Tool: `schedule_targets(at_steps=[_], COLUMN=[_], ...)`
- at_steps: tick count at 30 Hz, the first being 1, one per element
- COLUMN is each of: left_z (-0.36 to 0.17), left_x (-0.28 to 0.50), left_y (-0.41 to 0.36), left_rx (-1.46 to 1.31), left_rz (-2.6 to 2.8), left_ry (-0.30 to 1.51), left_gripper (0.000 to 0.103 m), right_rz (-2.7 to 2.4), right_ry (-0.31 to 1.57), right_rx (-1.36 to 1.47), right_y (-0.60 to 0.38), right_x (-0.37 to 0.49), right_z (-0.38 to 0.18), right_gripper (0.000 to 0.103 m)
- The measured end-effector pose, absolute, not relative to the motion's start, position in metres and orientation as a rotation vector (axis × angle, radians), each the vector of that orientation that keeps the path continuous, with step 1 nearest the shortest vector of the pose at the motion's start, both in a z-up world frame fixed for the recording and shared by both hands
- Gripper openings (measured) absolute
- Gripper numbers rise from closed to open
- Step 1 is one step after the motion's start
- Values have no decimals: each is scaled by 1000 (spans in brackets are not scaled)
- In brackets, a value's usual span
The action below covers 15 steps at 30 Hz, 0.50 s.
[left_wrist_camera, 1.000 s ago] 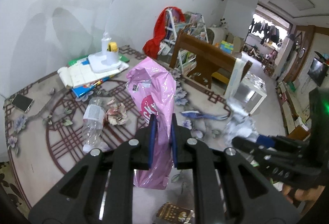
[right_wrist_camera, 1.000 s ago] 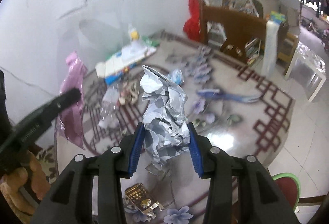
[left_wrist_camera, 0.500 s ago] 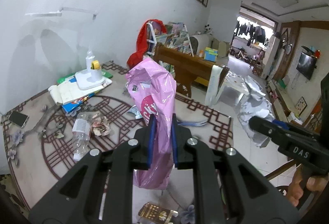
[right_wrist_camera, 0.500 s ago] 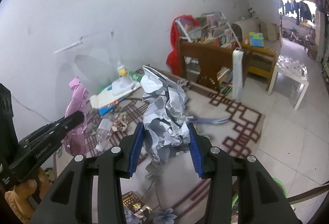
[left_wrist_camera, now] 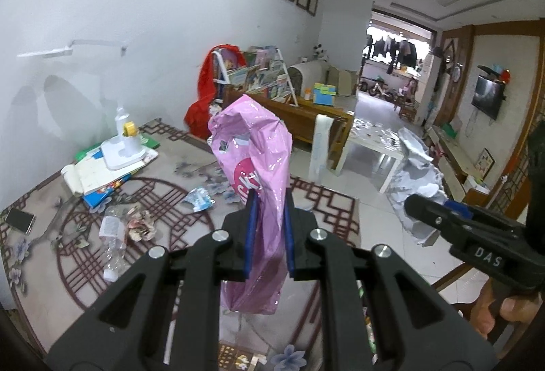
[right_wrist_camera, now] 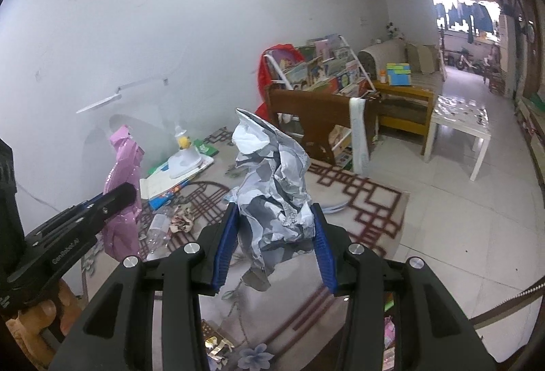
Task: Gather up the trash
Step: 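Lift and carry the pink bag and silver foil over the red bin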
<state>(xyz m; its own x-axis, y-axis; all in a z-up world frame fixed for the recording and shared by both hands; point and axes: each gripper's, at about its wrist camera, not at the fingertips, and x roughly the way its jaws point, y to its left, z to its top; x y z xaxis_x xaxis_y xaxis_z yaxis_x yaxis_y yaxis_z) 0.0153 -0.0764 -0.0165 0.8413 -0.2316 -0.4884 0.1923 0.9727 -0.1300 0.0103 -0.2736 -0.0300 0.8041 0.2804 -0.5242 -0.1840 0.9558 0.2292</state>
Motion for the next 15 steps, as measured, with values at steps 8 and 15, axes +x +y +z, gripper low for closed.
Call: schedule_targets(at_steps=[8,15], left_z=[-15,-20], left_x=[18,20], left_y=[-101,-120], left_rx=[-55,-39], left_rz=[-291,-341], left_ry=[520,538], left_gripper=[13,14], right_rz=[167,83], right_ry=[598,632], right_rx=[198,237], right_y=[-304,-335], right_x=[6,-2], right_z=[-36,-51], right_gripper=[41,41])
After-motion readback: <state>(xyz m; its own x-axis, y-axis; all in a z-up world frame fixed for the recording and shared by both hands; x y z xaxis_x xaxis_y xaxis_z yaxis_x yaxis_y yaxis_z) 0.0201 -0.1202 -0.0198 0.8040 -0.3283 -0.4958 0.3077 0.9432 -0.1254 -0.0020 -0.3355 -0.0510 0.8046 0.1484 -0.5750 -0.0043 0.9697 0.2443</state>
